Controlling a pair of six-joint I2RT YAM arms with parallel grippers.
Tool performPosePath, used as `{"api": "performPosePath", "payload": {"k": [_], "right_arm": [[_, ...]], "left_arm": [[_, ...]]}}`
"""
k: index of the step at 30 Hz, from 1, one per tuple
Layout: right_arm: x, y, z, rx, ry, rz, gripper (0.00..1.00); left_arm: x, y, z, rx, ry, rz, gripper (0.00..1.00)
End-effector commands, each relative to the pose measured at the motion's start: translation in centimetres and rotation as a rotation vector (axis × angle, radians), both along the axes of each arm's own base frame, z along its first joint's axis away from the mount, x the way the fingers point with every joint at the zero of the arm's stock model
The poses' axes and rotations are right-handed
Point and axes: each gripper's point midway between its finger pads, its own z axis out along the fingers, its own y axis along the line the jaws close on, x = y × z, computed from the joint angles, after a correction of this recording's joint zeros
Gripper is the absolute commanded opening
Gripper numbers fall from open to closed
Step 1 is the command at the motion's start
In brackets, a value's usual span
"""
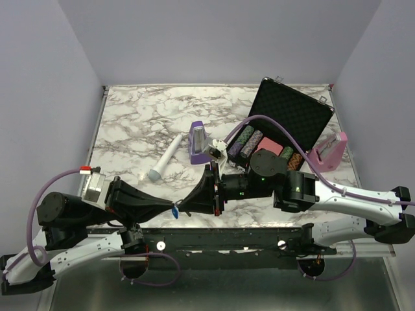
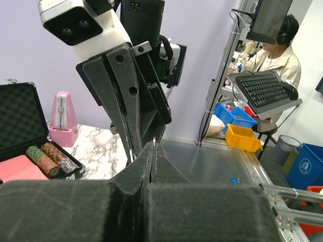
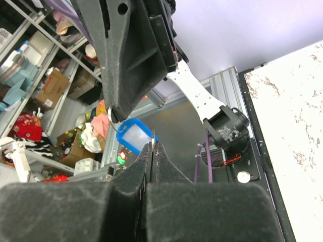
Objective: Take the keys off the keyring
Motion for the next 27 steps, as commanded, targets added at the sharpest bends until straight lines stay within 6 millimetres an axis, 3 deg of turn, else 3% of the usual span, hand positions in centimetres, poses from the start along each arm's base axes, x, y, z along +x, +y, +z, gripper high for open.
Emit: {"api": "performPosePath", "payload": {"k": [1,16,27], "right_arm": [[0.4,0.1,1.8,0.076,0.003,-0.035,0.01],[-0.3,-0.8,3.1,0.083,0.009,-0.001,0.01],[-0.3,-0.9,3.9,0.09,0.01,-0.002,0.01]], "left_arm": [[0.3,0.4,1.6,-0.089,-0.009,0.022,0.0],[1.7,0.7,-0.2,-0.03,0.073,0.097,0.0],[3.1,0.8,-0.8,-0.077,0.259,0.134,0.0]]}}
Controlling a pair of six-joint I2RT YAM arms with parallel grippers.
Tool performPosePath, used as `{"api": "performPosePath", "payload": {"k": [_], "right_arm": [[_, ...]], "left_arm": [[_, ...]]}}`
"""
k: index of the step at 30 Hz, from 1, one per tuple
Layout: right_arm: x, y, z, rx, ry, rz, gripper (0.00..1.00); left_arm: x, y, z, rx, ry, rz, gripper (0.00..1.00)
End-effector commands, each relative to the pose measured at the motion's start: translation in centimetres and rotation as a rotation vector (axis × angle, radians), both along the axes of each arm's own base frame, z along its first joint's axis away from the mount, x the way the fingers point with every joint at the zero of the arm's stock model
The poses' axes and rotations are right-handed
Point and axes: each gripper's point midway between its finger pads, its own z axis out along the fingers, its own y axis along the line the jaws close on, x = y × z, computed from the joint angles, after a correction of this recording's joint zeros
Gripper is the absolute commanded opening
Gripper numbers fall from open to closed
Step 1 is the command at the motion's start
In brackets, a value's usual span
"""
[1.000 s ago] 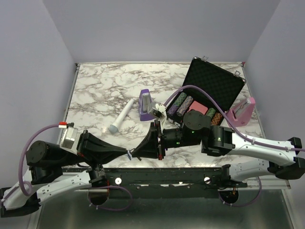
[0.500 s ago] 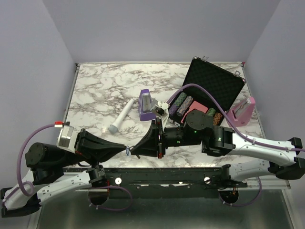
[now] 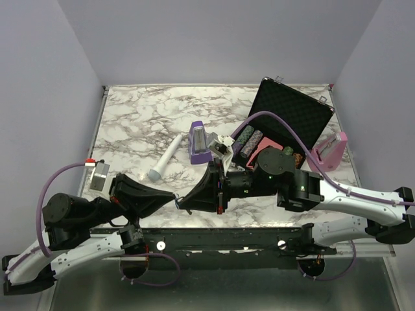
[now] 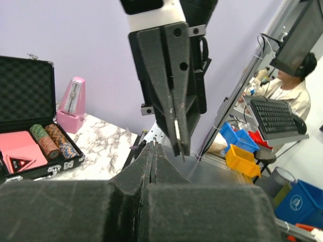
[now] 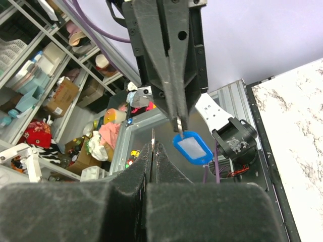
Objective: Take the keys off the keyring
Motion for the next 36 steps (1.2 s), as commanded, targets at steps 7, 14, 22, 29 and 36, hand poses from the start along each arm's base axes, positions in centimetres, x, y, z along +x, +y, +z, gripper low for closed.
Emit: {"api": "performPosePath", "payload": {"k": [7,14,22,29,36], "right_arm": [[5.2,-2.5,-0.6,-0.042,0.022,-0.33,0.01],[9.6,-4.4,-5.9,-0.219,0.097,-0.625,0.01],[11.8,-5.1,-13.6,-0.452,0.185,-0.792,0.01],[13.5,-4.7,-18.1,-0.563,0.311,-0.755,0.01],[14.2,-6.2,-22.0,-0.522,0.452,-0.716,0.01]], "left_arm": [[3.0,2.0,-1.6,-0.002,0.209,0.178,0.0],[6.3,3.1,-6.6,0.164,0.426,0.389,0.0],[8.1,3.6,-12.3,0.348,0.61,0.55,0.0],[8.3,3.3,-16.2,0.467,0.699,0.597,0.0],[7.8,1.8,-20.0,0.611,0.755,0.576,0.0]]}}
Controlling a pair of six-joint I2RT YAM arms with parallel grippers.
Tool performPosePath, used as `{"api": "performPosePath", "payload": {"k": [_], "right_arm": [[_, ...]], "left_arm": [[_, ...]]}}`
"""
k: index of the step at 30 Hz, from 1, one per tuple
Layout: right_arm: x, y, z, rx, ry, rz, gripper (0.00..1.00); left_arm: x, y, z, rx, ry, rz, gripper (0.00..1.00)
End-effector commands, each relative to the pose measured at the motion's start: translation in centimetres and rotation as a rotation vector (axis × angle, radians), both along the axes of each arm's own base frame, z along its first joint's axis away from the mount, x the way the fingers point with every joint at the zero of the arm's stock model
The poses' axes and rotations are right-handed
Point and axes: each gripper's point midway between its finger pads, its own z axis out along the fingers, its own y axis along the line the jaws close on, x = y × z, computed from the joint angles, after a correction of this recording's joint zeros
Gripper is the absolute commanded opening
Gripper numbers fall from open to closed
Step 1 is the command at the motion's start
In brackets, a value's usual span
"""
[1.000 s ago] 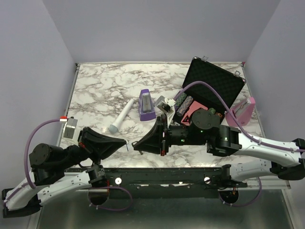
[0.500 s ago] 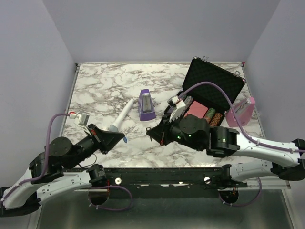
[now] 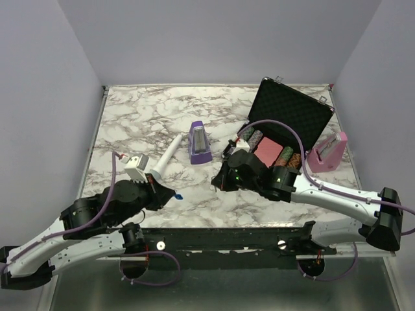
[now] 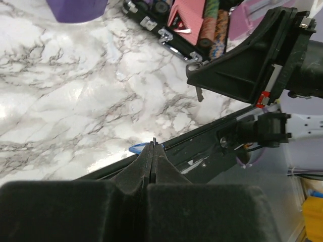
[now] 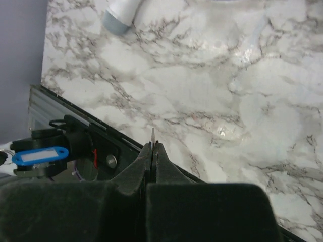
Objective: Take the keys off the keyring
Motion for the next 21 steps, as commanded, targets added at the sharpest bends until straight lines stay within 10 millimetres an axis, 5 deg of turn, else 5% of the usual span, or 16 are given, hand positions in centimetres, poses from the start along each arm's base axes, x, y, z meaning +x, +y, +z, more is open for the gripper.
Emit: {"api": "performPosePath", "payload": {"k": [1,13,21], "right_arm": [[-1.7,0.3,-1.2,0.092,0.086,0.049,0.01],[-1.5,0.2,-5.5,0.085,0.099,0.077,0.01],[-1.1,1.3,-7.7,0.036,0.111,0.11,0.01]], "left_arm": [[-0.5,-0.6,-3.9,0.1,0.1,-0.011,0.0],[0.9,-4.8,-8.1,0.231,0.195,-0.119,0.0],[3.4,-5.1,-11.0,0.234,0.266,-0.176,0.0]]}}
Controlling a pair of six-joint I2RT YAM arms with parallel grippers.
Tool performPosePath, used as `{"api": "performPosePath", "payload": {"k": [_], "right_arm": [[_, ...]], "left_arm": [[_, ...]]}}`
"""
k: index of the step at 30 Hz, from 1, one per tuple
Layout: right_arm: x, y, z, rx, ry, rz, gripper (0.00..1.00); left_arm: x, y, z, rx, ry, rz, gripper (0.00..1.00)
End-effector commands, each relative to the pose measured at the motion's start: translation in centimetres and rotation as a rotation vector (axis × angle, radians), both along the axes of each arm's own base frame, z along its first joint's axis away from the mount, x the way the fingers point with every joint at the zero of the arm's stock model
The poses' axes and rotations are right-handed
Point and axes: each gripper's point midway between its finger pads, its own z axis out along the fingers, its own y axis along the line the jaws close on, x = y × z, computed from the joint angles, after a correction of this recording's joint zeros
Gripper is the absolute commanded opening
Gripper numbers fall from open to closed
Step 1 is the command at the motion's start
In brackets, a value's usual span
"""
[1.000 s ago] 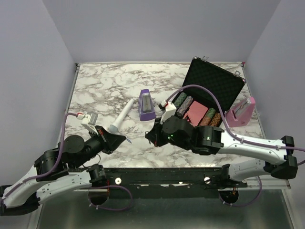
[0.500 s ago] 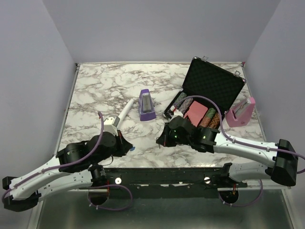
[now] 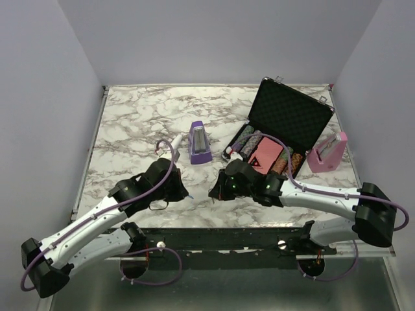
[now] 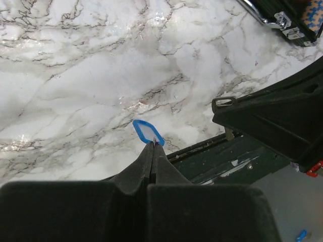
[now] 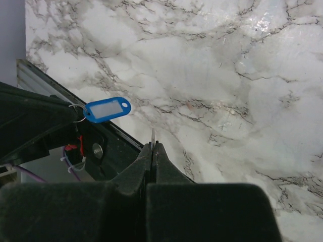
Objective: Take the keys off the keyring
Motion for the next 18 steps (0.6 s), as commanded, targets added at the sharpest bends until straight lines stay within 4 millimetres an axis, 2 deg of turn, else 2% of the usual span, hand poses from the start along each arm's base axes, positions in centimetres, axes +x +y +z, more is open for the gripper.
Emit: {"api": "performPosePath", "payload": {"k": [1,7,13,14,15,16,18], "right_arm": [[0.2,1.1,-0.3,0.005,-0.012,0.035,0.01],[0.5,1.6,-1.3,-0.019,-0.002,0.046,0.01],[0.6,1.8,-1.4,-0.026,-0.008,0.055,0.01],[0.6,1.8,-1.6,-0.031,-0.009,0.054,0.01],[0.7,1.8,-1.4,-0.027,-0.013,0.055,0.01],[0.7,1.8,-1.4,-0.028,-0.014,0.056,0.01],[0.7,1.9,-1.4,-0.031,-0.012,0.056,0.01]], "left_arm": [[0.1,-1.5,-0.8,-0.043,0.028,-0.139,0.0],[1.1,-1.4,-3.4,0.032,0.107,-0.147,0.0],[1.9,-1.7,-3.6,0.046,0.111,-0.144,0.0],[2.0,-1.6,-3.6,0.055,0.113,-0.144,0.12],[2.1,-1.3,-3.7,0.071,0.118,-0.132,0.41],[2.2,-1.1,-3.6,0.084,0.119,-0.121,0.62],[2.4,-0.8,-3.2,0.094,0.111,-0.107,0.97]]}}
